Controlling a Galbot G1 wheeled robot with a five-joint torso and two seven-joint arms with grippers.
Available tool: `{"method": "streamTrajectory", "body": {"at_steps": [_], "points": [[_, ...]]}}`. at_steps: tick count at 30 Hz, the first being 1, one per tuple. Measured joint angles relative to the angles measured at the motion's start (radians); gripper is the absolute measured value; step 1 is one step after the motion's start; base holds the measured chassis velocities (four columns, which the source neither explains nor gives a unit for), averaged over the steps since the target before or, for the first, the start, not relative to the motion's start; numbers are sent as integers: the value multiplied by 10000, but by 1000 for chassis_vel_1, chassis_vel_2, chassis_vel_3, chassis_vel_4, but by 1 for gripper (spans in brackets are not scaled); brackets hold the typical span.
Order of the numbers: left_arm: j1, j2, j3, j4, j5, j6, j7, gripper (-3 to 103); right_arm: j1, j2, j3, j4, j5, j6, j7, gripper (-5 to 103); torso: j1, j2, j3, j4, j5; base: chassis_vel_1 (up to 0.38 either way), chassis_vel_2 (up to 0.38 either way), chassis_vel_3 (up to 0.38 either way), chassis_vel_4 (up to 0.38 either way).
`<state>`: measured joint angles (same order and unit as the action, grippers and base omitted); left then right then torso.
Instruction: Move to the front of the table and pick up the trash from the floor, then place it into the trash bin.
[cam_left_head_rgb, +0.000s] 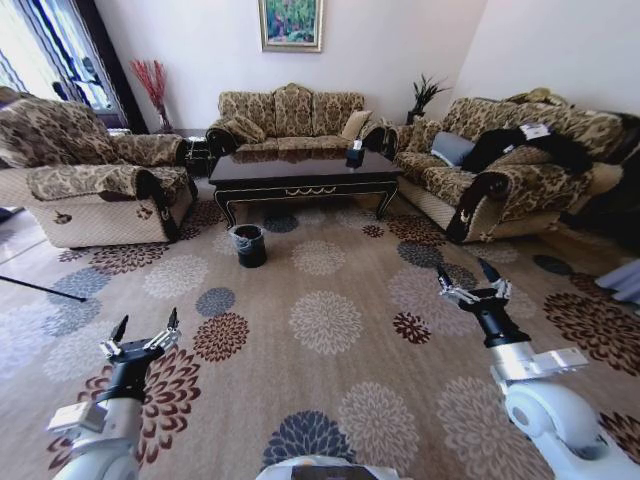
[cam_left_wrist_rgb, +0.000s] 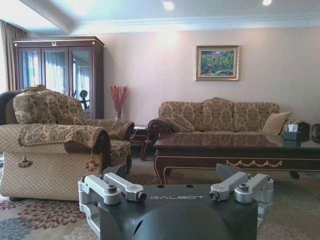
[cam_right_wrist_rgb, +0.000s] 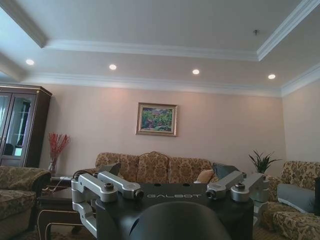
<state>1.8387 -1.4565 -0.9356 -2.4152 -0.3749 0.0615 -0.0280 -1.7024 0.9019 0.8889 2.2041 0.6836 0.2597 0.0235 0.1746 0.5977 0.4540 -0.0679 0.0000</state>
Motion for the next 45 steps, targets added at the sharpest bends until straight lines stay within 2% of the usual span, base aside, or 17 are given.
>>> {"method": "streamTrajectory", "body": {"at_steps": [45], "points": [[0,0,0,0,0,0,0,100,0,0,0,0,0,-1,0,100,812,1951,1139,0,0,0,0,0,0]]}}
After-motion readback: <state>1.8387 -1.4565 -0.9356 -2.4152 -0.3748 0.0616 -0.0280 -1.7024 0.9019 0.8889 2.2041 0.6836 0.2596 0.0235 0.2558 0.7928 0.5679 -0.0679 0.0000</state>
